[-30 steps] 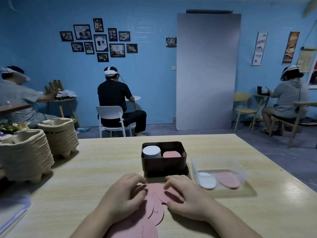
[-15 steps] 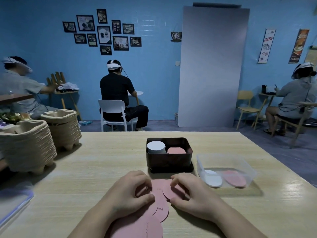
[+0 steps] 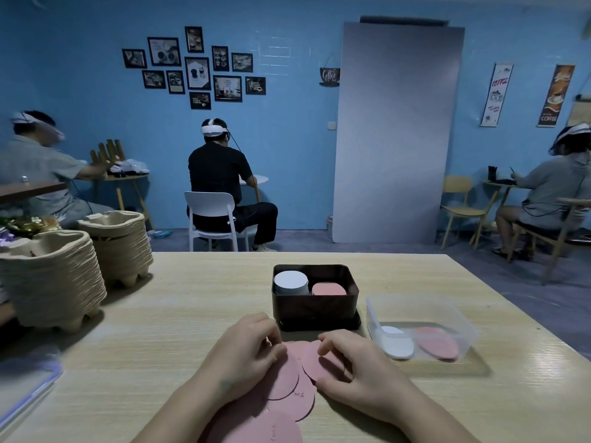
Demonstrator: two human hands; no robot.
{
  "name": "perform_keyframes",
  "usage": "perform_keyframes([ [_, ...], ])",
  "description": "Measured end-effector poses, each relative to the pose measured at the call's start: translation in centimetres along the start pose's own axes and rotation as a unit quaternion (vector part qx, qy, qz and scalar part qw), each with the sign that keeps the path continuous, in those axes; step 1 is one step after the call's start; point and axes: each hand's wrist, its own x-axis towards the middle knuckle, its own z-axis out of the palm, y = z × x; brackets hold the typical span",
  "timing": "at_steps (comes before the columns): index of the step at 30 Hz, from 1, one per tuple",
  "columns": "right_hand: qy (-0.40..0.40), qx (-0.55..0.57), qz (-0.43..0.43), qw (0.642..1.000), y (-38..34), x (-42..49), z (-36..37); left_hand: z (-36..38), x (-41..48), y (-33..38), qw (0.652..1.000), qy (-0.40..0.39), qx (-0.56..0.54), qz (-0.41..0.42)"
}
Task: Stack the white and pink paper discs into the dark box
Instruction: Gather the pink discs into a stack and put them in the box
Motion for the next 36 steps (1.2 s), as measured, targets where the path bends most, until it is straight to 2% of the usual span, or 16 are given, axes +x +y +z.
perform_keyframes([
  [6, 0.015, 0.021, 0.001, 1.0, 0.2, 0.0, 0.0, 1.0, 1.3, 0.7, 0.999, 0.02, -0.019, -0.045],
  [10, 0.005, -0.002, 0.003, 1.0, 0.1, -0.1, 0.0, 1.2, 0.6, 0.5, 1.0, 0.014, 0.01, -0.013],
  [14, -0.004, -0.002, 0.011, 1.0, 0.3, 0.0, 0.1, -0.2, -0.4, 0.4, 0.998, -0.053, 0.026, 0.033],
  [19, -0.014, -0.008, 0.011, 1.0, 0.4, -0.1, 0.0, -1.3, -1.2, 0.7, 0.993, -0.111, 0.015, 0.024],
  [27, -0.025, -0.003, 0.006, 1.0, 0.5, -0.2, -0.2, -0.8, -1.5, 1.2, 0.997, -0.078, -0.011, -0.006],
  [36, 0.025, 0.093, -0.006, 0.995, 0.1, -0.3, -0.2, -0.2, -1.1, 2.6, 0.998, -0.013, 0.02, 0.065],
])
